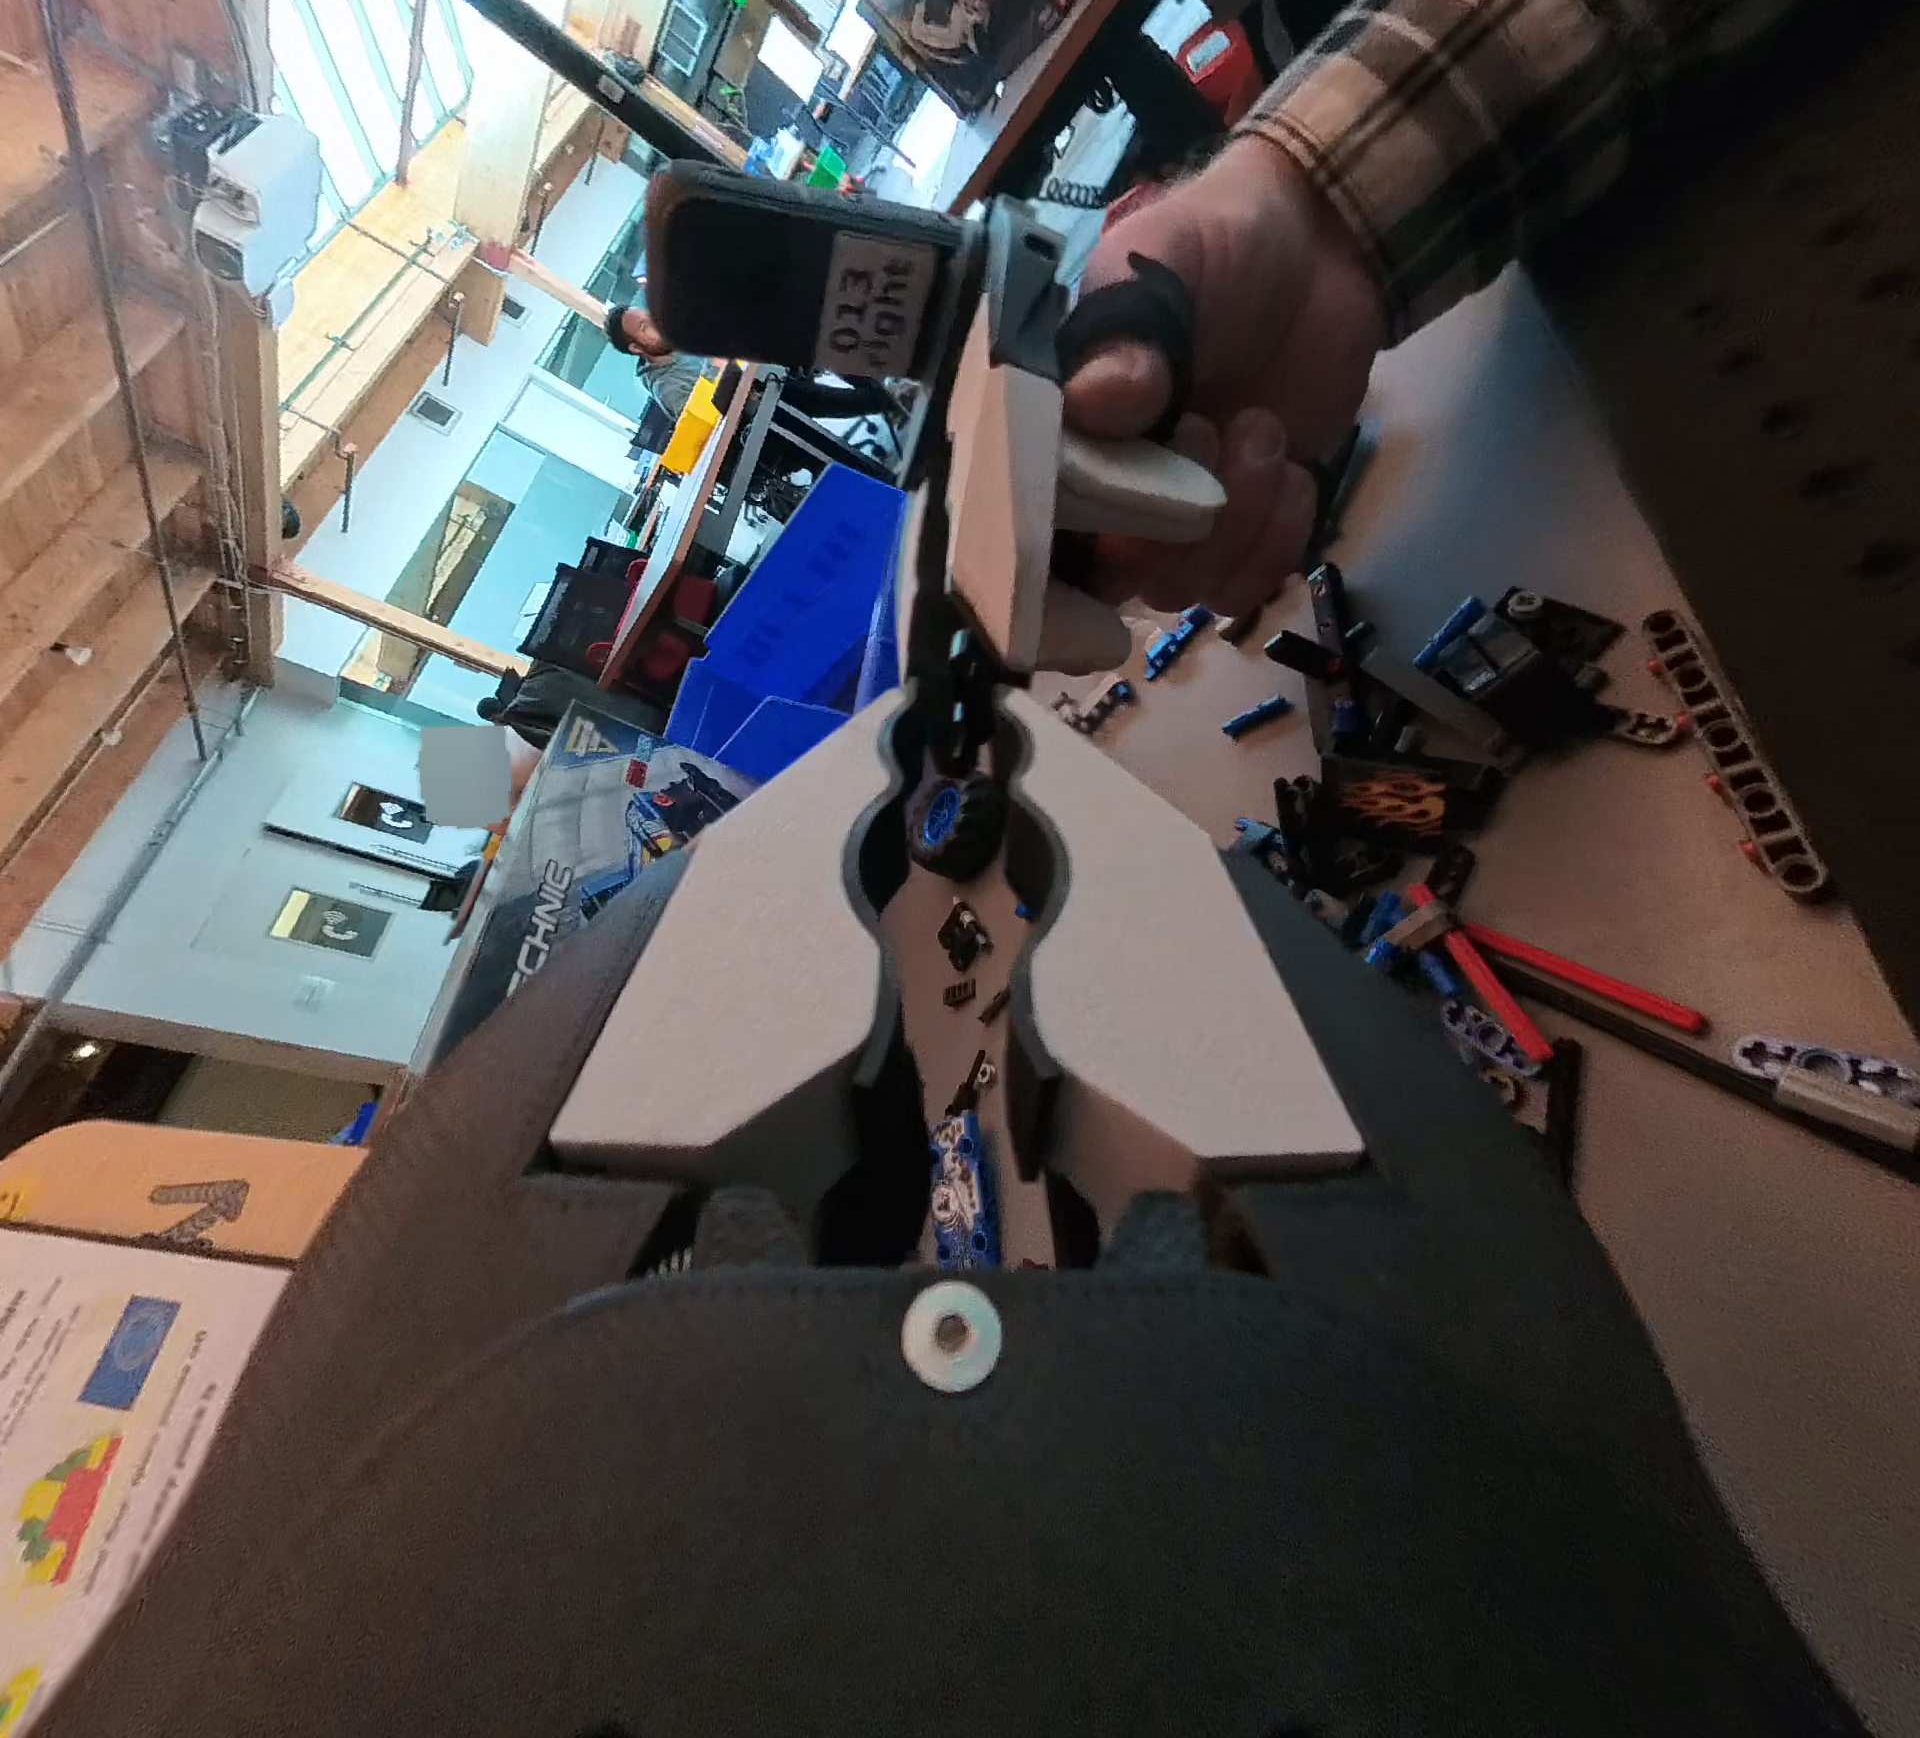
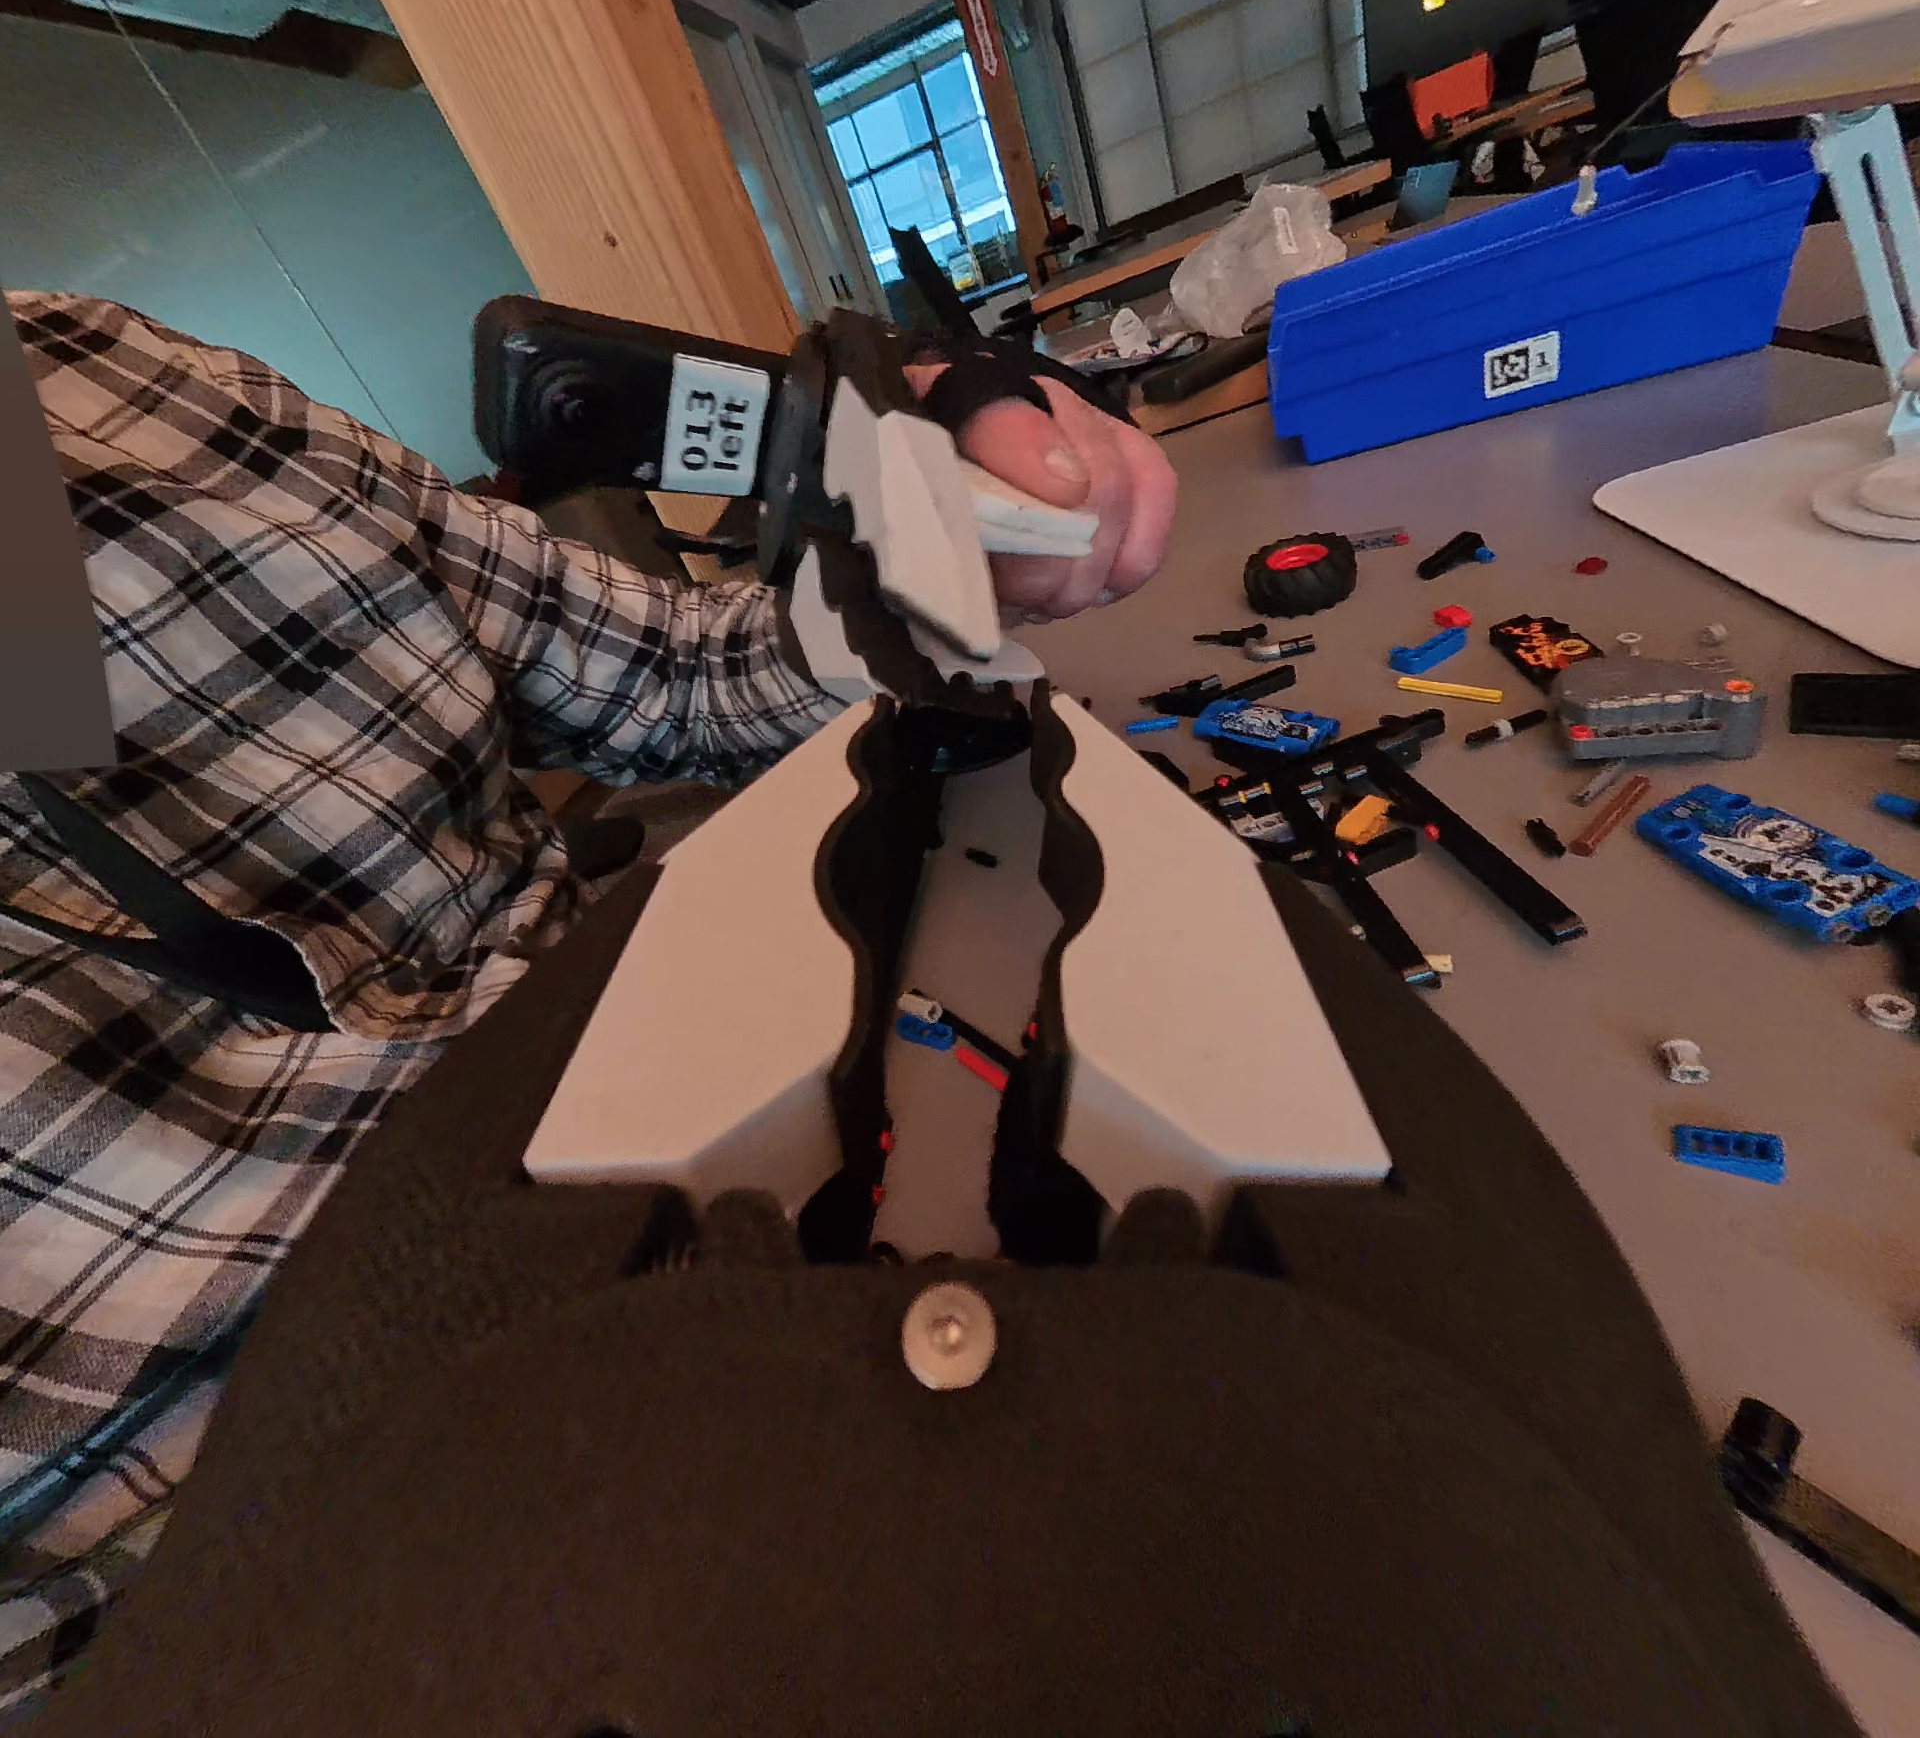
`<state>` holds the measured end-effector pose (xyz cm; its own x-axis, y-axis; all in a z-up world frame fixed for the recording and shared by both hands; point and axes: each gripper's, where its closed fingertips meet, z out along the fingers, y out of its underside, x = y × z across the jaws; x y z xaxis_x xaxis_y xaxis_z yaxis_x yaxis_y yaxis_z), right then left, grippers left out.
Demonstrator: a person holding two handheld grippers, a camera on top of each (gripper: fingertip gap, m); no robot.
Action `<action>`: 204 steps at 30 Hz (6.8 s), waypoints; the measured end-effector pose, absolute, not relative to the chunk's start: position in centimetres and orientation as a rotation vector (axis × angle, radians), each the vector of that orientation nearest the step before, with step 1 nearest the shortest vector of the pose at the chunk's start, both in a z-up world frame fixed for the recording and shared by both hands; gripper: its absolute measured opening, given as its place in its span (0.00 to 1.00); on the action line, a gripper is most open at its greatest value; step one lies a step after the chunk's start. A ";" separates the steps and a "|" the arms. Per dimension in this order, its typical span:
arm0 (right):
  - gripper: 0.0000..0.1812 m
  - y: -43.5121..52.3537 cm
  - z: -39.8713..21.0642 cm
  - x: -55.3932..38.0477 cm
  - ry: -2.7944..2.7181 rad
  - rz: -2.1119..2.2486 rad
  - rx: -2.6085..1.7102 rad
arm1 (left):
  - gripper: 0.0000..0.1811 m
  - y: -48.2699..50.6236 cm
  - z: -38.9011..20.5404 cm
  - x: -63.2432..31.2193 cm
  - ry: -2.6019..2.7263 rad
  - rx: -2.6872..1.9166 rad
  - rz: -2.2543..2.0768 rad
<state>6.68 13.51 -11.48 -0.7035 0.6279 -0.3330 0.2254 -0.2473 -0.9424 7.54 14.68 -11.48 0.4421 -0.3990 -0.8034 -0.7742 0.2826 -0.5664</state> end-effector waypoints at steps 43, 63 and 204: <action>0.13 14.7 -14.1 6.7 -1.775 1.868 -1.118 | 0.01 15.8 -14.5 6.6 1.210 -1.461 0.475; 0.00 15.7 -14.4 6.1 -1.827 1.468 -1.002 | 0.00 15.2 -15.6 3.4 1.094 -1.678 0.133; 0.01 17.3 -16.2 6.8 -1.823 0.974 -0.929 | 0.07 14.2 -12.4 2.5 0.879 -1.630 -0.189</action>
